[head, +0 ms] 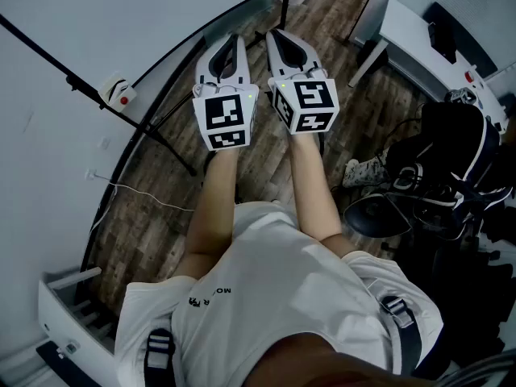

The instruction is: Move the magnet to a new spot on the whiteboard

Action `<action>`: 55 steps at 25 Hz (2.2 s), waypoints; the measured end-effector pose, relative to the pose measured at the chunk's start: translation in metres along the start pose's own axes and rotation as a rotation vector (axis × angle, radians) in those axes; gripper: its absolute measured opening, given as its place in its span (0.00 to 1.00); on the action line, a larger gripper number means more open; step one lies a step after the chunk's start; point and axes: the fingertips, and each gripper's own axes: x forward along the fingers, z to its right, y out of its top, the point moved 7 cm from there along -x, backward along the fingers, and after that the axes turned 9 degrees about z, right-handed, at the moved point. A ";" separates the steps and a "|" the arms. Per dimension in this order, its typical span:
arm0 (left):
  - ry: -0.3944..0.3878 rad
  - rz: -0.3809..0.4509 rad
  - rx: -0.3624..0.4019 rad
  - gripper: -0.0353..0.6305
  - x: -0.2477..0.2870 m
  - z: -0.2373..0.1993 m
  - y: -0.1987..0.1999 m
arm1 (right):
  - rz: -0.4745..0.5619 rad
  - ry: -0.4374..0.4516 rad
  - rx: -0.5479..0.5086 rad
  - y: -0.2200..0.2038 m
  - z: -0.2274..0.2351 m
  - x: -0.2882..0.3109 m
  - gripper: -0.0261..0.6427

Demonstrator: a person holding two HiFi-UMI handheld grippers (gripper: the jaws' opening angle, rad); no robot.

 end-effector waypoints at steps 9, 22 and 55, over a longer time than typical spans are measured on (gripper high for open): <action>0.031 -0.011 0.013 0.06 0.008 0.018 -0.006 | 0.006 0.009 0.023 -0.005 0.021 -0.009 0.06; 0.079 -0.027 0.019 0.06 0.016 0.062 -0.016 | -0.003 0.029 0.063 -0.012 0.069 -0.029 0.06; 0.012 -0.028 -0.048 0.06 0.272 -0.083 -0.127 | -0.026 -0.028 0.079 -0.098 0.146 0.254 0.06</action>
